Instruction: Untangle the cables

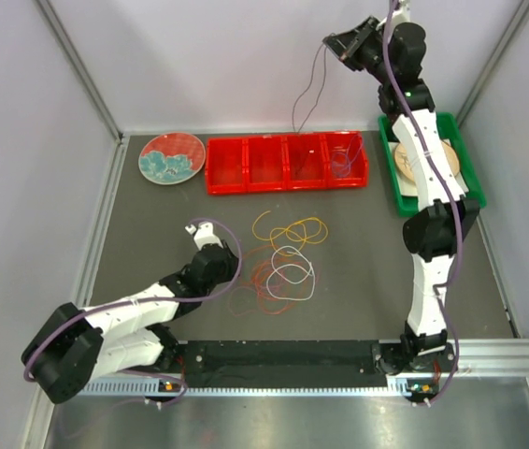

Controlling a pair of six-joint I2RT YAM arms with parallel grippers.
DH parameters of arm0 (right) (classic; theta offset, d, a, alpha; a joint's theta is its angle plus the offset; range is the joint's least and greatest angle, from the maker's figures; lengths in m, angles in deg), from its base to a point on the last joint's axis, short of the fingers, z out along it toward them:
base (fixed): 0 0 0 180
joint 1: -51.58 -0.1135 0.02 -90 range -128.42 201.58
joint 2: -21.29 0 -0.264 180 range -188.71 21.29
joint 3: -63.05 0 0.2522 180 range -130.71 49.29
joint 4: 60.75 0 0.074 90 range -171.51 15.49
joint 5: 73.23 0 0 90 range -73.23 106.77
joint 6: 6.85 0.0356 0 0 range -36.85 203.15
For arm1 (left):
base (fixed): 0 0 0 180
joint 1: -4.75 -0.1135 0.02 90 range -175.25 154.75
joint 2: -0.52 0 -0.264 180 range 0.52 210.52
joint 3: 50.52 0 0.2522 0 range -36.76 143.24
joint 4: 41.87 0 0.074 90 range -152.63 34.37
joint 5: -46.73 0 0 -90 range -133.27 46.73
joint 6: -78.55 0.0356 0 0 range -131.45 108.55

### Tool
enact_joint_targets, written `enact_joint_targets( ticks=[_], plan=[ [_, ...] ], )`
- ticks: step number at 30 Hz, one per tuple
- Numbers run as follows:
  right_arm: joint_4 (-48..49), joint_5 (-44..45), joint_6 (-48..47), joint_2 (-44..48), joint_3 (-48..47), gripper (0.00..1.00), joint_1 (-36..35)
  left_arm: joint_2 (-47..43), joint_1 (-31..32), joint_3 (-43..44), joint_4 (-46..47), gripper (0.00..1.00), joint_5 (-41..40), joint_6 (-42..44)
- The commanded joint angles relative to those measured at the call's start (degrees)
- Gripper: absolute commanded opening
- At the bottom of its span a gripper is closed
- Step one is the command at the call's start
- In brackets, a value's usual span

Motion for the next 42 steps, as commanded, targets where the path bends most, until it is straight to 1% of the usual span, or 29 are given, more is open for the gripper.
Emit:
enact_joint_targets(
  ticks=[1,9,19,26,36,42],
  plan=[
    [4.29,-0.07,-0.65,-2.27,-2.9,0.0,1.11,0.62,-1.04,-0.48,4.62,0.23,2.02,-0.52],
    [5.26,0.36,-4.86,-1.84,3.86,0.0,1.11,1.24,-1.84,-0.57,4.97,0.22,2.99,-0.61],
    [4.55,1.16,-10.58,-3.25,6.5,0.0,1.11,1.24,-2.1,-0.66,4.89,0.21,3.34,-0.61],
    [5.78,0.72,-11.55,-4.3,10.19,0.0,1.11,1.41,-2.27,-0.66,5.06,0.21,3.6,-0.61],
    [4.55,2.21,-12.69,-6.76,10.19,0.0,0.76,1.5,-2.54,-0.74,5.24,0.21,3.87,-0.69],
    [2.09,6.33,-14.18,-7.99,9.58,0.0,-1.87,1.59,-2.54,-0.66,5.24,0.21,3.96,-0.69]
  ],
)
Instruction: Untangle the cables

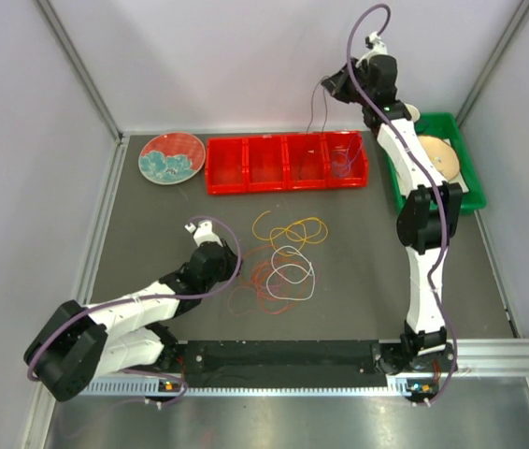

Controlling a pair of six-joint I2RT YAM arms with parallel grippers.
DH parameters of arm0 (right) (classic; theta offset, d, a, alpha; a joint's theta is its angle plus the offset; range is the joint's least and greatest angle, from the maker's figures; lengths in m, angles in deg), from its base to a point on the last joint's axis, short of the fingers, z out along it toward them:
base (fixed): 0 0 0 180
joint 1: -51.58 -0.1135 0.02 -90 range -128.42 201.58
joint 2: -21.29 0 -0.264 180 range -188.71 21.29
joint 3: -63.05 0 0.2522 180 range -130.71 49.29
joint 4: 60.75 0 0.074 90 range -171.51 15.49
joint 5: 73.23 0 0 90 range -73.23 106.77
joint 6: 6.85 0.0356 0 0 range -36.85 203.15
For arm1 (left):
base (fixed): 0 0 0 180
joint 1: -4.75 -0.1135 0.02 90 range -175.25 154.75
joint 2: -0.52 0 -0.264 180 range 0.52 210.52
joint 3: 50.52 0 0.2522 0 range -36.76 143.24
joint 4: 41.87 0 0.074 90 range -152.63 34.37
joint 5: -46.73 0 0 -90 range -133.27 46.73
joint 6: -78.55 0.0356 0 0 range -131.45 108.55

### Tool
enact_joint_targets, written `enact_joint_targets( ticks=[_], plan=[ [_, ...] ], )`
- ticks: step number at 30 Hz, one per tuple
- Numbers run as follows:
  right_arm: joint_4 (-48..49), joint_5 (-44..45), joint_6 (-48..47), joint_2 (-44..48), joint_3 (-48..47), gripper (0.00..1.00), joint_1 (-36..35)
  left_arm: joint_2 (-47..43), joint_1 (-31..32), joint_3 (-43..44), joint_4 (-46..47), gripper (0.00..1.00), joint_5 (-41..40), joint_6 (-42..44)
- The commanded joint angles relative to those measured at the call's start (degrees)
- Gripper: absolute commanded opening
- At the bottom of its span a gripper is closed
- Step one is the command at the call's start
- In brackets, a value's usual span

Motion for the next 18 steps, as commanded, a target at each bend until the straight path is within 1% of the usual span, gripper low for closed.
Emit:
enact_joint_targets(
  ticks=[1,7,11,13,18],
  plan=[
    [-0.88,5.39,-2.53,-1.63,-0.85,0.0,-3.03,0.3,-0.35,-0.42,3.03,0.21,0.28,-0.19],
    [-4.04,14.27,-5.0,-2.6,-0.94,0.0,-6.11,0.3,-0.44,-0.42,2.94,0.2,0.28,-0.19],
    [-5.71,18.58,-6.14,-3.65,-0.58,0.0,-7.26,0.21,-0.44,-0.42,3.03,0.2,0.37,-0.19],
    [-6.24,20.26,-6.93,-4.01,0.11,0.0,-7.96,0.21,-0.44,-0.42,3.03,0.2,0.37,-0.19],
    [-6.16,21.06,-6.41,-4.8,2.75,0.0,-7.96,0.21,-0.53,-0.42,3.03,0.2,0.37,-0.19]
  ],
)
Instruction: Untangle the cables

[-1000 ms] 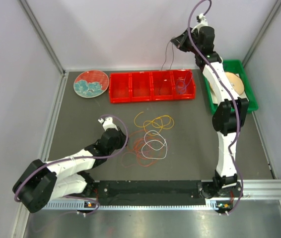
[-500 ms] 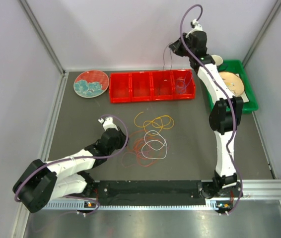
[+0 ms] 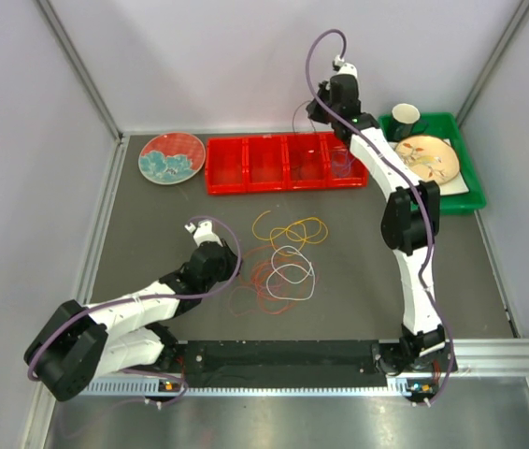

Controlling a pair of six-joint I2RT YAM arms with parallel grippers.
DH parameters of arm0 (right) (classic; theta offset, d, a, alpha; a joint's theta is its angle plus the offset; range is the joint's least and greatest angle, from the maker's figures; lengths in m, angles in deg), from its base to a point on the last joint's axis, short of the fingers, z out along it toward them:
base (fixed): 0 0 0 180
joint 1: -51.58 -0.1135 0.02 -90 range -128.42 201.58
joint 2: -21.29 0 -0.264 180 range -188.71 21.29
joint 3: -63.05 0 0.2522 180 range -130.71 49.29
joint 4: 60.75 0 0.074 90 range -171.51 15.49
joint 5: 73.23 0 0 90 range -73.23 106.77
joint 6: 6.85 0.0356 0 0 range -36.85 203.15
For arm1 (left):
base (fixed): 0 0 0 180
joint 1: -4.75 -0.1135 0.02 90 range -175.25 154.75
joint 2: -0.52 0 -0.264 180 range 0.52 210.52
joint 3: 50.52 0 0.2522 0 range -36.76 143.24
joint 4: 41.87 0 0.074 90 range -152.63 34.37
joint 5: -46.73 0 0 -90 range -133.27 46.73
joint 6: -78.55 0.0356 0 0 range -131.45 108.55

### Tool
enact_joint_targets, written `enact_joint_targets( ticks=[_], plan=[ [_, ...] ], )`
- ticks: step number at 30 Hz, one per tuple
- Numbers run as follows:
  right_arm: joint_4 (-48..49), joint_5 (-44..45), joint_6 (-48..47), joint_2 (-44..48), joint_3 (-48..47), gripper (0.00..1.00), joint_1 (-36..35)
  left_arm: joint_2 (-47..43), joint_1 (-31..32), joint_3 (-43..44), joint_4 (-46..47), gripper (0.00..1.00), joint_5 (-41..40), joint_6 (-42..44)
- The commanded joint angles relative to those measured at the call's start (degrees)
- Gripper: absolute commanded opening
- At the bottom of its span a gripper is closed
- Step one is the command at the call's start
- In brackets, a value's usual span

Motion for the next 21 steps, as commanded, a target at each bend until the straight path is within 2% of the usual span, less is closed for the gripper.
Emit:
enact_joint_targets(
  ticks=[1,12,21],
  plan=[
    [-0.43,3.59,-0.7,-1.63,2.32,0.0,-0.14,0.0,-0.35,-0.5,2.94,0.2,0.17,-0.19],
    [-1.75,5.97,-0.17,-1.72,8.82,0.0,-0.93,-0.09,-0.62,-0.68,3.12,0.19,0.44,-0.19],
    [-6.32,9.13,-0.17,-3.91,6.28,0.0,-1.28,-0.09,-0.71,-0.68,3.12,0.19,0.53,-0.19]
  ],
)
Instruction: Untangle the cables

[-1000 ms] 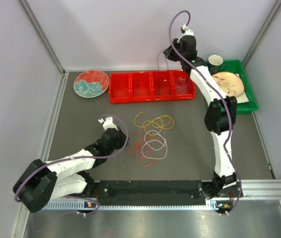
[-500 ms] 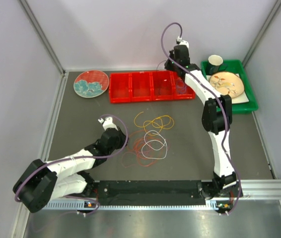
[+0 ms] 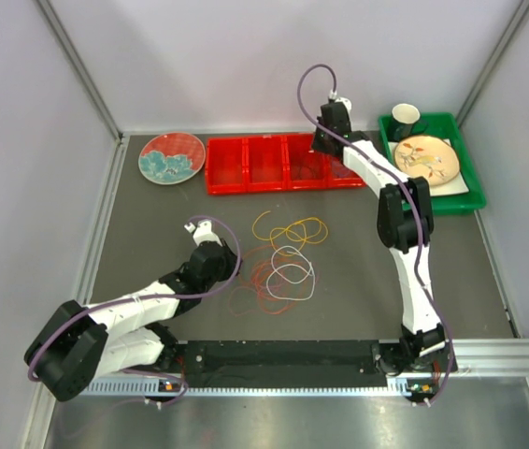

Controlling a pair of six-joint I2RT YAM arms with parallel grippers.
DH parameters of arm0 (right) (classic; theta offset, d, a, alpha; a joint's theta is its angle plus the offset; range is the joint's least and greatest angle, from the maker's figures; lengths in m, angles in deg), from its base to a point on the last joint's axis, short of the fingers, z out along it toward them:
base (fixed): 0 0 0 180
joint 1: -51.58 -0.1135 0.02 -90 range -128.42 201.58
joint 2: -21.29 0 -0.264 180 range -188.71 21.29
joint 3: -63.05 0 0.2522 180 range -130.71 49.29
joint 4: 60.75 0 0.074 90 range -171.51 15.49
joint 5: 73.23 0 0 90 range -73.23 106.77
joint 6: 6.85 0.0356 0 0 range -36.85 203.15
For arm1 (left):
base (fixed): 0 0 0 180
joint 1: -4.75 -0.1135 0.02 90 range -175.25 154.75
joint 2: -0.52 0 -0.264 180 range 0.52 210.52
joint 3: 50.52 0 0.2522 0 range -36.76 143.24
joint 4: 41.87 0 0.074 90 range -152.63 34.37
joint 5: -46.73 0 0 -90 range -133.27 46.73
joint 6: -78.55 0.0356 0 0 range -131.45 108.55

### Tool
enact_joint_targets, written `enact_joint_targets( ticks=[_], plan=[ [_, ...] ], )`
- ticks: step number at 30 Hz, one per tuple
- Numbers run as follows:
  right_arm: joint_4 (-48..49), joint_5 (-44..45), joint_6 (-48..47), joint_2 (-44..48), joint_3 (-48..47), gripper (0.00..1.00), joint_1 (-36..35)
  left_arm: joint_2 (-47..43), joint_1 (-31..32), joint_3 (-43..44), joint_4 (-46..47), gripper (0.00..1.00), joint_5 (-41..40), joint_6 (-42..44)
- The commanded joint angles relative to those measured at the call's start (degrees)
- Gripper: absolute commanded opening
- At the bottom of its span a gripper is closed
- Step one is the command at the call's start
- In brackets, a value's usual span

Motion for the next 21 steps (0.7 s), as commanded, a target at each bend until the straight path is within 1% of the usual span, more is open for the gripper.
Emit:
enact_joint_targets(
  ticks=[1,3,4,5,8,11,13,14,17,18,21],
  plan=[
    [-2.45,3.05,0.02,-1.03,-3.58,0.0,-0.89,0.02,-0.36,-0.68,2.97,0.19,0.29,-0.19],
    [-3.33,4.11,0.2,-0.68,-3.93,0.02,-0.89,-0.07,-0.36,-0.68,2.97,0.2,0.29,-0.19],
    [-4.21,4.2,0.11,-0.59,-4.54,0.09,-0.89,-0.07,-0.36,-0.68,2.97,0.19,0.29,-0.19],
    [-4.65,4.11,0.11,-0.5,-4.9,0.21,-0.89,-0.07,-0.36,-0.59,2.97,0.19,0.29,-0.19],
    [-5.88,4.2,-0.41,0.64,-6.22,0.35,-0.89,-0.16,-0.36,-0.68,2.88,0.19,0.37,-0.19],
    [-6.32,4.55,-0.86,2.66,-7.09,0.4,-0.8,-0.16,-0.36,-0.68,2.88,0.19,0.37,-0.19],
    [-6.76,4.11,-1.12,4.15,-7.79,0.47,-0.89,-0.25,-0.44,-0.59,2.88,0.2,0.46,-0.19],
    [-7.11,4.03,-1.12,4.68,-8.24,0.53,-0.89,-0.16,-0.44,-0.68,2.88,0.2,0.38,-0.19],
    [-8.69,3.76,-0.94,6.52,-8.94,0.62,-0.89,-0.07,-0.44,-0.5,2.7,0.2,0.37,-0.1],
    [-9.48,3.33,-0.77,6.96,-8.86,0.63,-0.89,-0.07,-0.44,-0.5,2.7,0.19,0.37,-0.1],
    [-11.33,2.27,-0.15,9.68,-7.64,0.64,-0.97,0.02,-0.44,-0.42,2.53,0.19,0.37,-0.1]
  ],
)
